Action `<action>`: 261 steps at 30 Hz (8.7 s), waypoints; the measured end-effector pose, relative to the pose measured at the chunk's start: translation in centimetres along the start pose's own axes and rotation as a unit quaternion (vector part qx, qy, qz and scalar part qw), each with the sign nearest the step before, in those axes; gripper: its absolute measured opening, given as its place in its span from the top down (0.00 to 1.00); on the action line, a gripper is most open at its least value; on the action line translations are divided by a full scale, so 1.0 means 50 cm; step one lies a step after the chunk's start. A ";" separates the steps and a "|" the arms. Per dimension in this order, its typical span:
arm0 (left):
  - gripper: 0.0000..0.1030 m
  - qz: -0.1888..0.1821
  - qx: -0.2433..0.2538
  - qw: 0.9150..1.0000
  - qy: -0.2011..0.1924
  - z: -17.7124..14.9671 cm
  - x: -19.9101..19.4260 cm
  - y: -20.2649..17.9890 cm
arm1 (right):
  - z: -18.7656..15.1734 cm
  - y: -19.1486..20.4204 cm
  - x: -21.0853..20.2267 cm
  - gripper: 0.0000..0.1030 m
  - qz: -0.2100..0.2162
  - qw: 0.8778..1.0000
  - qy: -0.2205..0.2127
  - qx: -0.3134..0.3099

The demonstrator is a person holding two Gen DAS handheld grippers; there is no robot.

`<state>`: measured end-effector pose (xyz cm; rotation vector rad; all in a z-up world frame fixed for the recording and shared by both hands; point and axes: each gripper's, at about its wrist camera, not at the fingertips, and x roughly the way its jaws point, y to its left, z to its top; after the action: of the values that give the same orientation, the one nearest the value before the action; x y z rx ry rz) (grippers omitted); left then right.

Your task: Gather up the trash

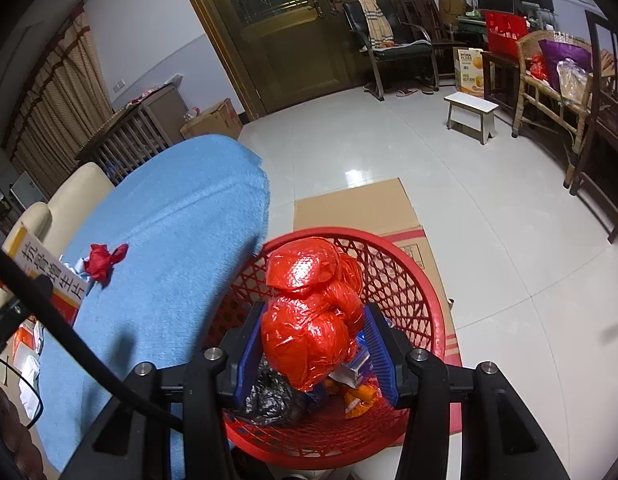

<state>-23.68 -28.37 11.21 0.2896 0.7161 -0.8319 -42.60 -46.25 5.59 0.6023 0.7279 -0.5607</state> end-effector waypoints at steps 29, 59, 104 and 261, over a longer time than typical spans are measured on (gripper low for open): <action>0.51 -0.035 0.024 0.999 0.027 0.016 0.039 -0.085 | -0.023 -0.065 0.025 0.33 -0.009 0.998 0.025 0.049; 0.23 -0.084 0.054 0.991 0.091 0.015 0.125 -0.187 | 0.004 -0.154 -0.040 0.30 -0.027 0.994 -0.015 0.109; 0.23 0.118 -0.209 0.969 0.053 -0.165 -0.013 0.432 | -0.060 0.415 0.093 0.21 0.044 0.960 0.115 -0.251; 0.52 0.027 -0.060 0.998 -0.004 -0.030 -0.040 0.122 | 0.004 0.059 -0.075 0.77 0.068 0.992 -0.061 -0.083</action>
<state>-20.66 -22.49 11.23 0.1962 0.7442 -0.7344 -42.89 -43.37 9.42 0.4542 0.6073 -0.4030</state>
